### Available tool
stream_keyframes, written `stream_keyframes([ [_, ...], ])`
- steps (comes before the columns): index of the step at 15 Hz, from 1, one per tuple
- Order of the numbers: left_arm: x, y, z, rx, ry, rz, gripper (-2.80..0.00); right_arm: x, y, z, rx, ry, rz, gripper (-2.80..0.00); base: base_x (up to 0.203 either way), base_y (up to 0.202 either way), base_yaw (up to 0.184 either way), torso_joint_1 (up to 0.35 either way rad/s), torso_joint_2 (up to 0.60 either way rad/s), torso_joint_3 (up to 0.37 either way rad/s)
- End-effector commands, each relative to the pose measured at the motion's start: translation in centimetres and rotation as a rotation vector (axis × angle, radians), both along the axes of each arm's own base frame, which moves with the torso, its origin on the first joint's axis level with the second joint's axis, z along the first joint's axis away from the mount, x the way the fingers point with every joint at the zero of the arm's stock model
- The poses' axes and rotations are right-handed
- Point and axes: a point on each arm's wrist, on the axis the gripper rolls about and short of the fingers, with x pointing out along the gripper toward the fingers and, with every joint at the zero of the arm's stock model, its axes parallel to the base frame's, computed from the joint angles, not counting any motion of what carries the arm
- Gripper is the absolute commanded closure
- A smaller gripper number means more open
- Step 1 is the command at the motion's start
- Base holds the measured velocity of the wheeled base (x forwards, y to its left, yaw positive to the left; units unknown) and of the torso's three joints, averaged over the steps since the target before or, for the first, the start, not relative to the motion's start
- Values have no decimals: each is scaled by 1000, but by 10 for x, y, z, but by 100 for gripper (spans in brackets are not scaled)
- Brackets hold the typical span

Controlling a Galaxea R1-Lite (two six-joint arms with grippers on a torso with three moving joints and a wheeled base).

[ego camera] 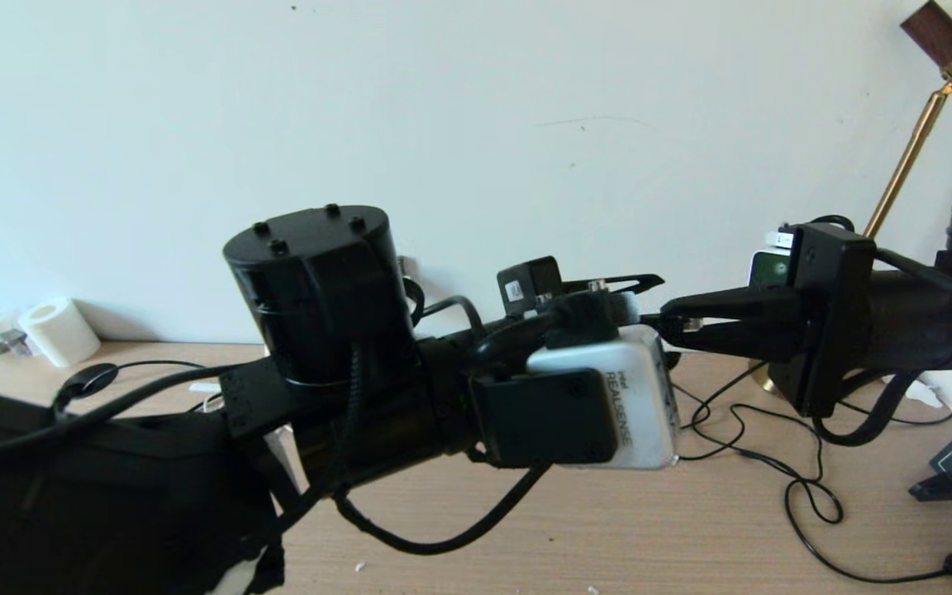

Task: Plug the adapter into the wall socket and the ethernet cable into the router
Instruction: Hand it to the other hand

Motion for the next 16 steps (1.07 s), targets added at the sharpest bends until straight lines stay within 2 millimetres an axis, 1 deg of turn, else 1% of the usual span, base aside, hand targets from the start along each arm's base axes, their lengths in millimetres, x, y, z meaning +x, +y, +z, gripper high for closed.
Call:
stream_keyframes([
  [1,0,0,0,0,-7,0,-280,-1,0,1,4,4,7,0,0,0,0,0,0,0],
  [10,3,-2,-4,7,2,4,-280,-5,-1,2,6,-3,7,0,0,0,0,0,0,0],
  [11,3,-2,-4,7,2,4,0,-5,-1,2,6,-4,7,0,0,0,0,0,0,0],
  [16,3,-2,-6,12,6,5,0,-5,-1,2,6,-4,7,0,0,0,0,0,0,0],
])
